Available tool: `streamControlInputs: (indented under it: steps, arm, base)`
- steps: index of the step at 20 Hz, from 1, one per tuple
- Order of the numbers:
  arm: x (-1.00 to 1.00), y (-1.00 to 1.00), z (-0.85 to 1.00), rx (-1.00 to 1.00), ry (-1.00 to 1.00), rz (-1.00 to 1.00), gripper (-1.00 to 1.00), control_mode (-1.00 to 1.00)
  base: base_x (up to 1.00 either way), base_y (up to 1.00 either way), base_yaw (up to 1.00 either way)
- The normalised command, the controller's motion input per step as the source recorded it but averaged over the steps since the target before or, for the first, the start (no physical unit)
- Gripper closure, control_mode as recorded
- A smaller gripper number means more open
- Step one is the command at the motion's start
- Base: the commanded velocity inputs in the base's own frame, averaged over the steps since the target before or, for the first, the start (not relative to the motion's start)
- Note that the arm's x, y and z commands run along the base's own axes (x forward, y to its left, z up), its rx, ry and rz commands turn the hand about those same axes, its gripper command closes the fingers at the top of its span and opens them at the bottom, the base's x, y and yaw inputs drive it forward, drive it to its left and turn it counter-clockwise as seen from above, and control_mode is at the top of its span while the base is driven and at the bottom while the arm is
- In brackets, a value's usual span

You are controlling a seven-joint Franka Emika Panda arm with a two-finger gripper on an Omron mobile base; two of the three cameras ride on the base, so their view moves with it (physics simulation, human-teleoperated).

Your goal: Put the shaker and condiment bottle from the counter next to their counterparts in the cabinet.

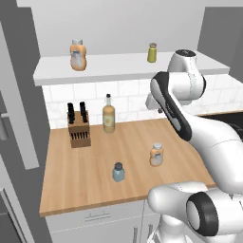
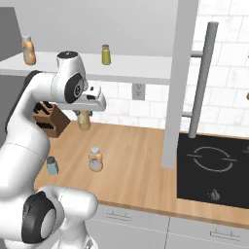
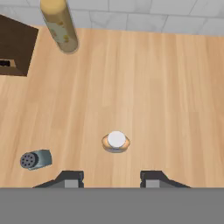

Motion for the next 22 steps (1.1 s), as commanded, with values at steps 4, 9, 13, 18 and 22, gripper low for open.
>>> streamControlInputs:
  steps: [4,9,13,18,22]
  arm:
    - [0.0,0.01,-0.04,0.0,-0.01,0.0,-1.0,-1.0]
    - [-0.04,-0.29,-0.46,0.0,-0.01,0.06,-1.0,-1.0]
    - [-0.09,-0.55,-0.58,0.0,-0.01,0.36,-1.0,-1.0]
    - [-0.02,-0.39,-0.42,0.0,0.0,0.56,-1.0,-1.0]
    - [0.0,-0.29,-0.41,0.02,0.0,0.66,-1.0,-1.0]
  base:
    - [0.0,0.0,0.0]
    - [0.0,0.0,0.0]
    - [0.0,0.0,0.0]
    - [0.0,0.0,0.0]
    - [0.0,0.0,0.0]
